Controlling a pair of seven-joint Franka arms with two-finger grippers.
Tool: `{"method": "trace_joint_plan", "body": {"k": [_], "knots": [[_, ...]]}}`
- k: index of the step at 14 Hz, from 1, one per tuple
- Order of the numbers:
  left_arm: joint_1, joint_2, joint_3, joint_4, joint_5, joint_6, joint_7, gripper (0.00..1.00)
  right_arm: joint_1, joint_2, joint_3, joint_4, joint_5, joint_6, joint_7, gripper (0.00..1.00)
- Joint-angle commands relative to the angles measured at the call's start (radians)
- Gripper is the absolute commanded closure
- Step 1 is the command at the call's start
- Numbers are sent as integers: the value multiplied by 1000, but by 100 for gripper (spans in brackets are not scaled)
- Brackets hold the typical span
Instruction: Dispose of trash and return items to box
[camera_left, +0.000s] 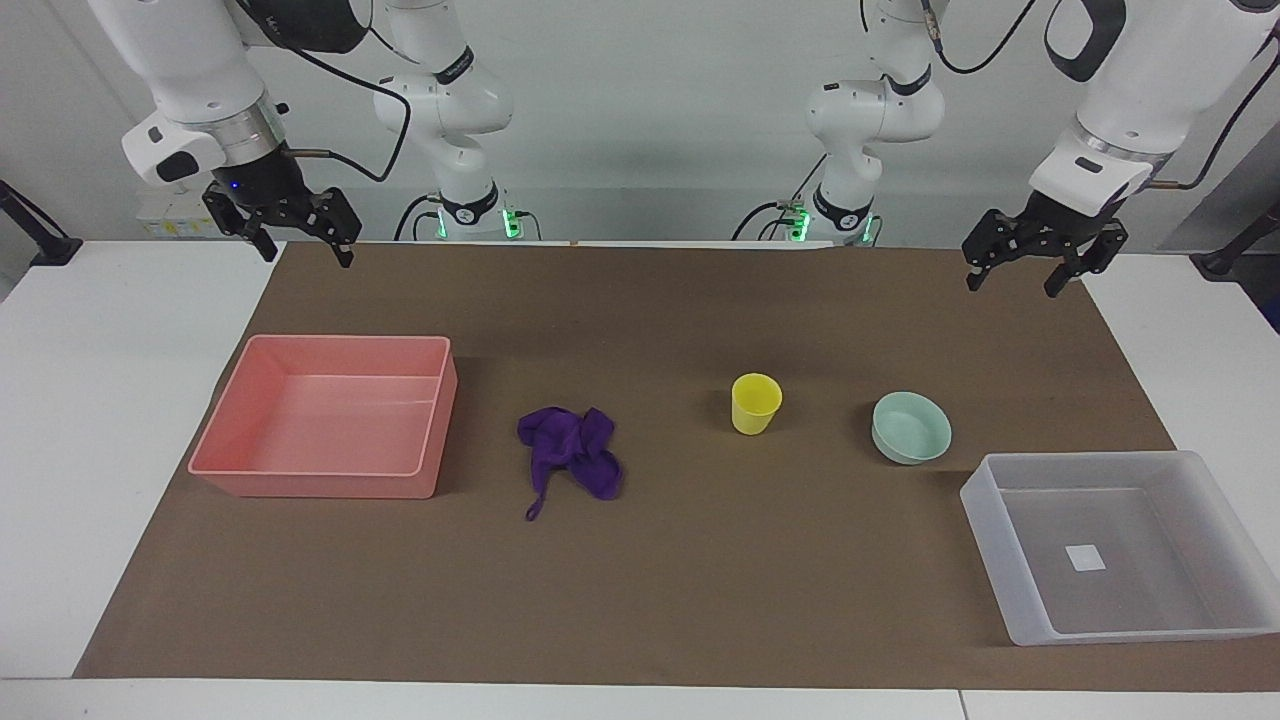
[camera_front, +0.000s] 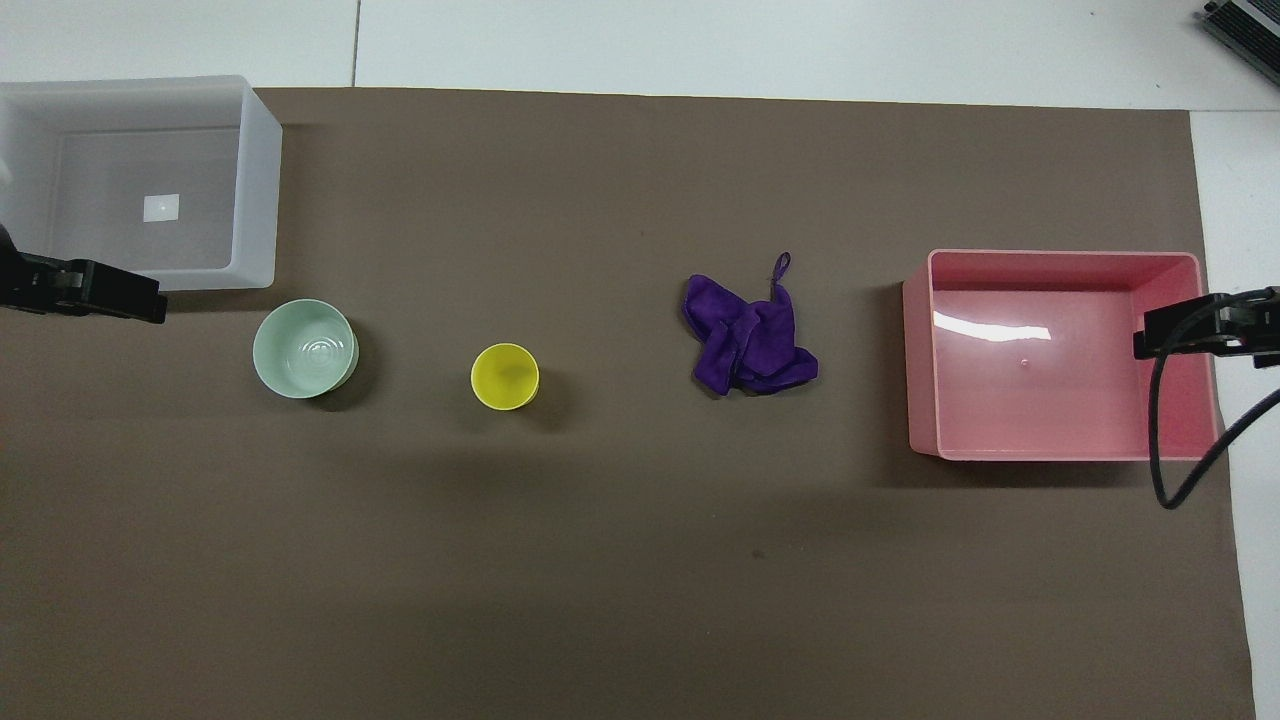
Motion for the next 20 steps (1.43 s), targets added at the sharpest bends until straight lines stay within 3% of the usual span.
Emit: {"method": "trace_joint_plan", "body": {"k": [1,11,16,20], "knots": [[6,-18,2,-15,20,-8,-11,0,-4,-17,3,-18,3,-2,-21,0],[7,-21,2,-52,24,56,-8,0,-6,-17,2,-20,3,-4,-21,0],[9,-4,2,-158,40,217,-10,0,-4,-17,3,-20,1,-2,-20,0],[13,51,2,-243,38,372,-14,0,1,-17,3,-20,3,7,-9,0]]}}
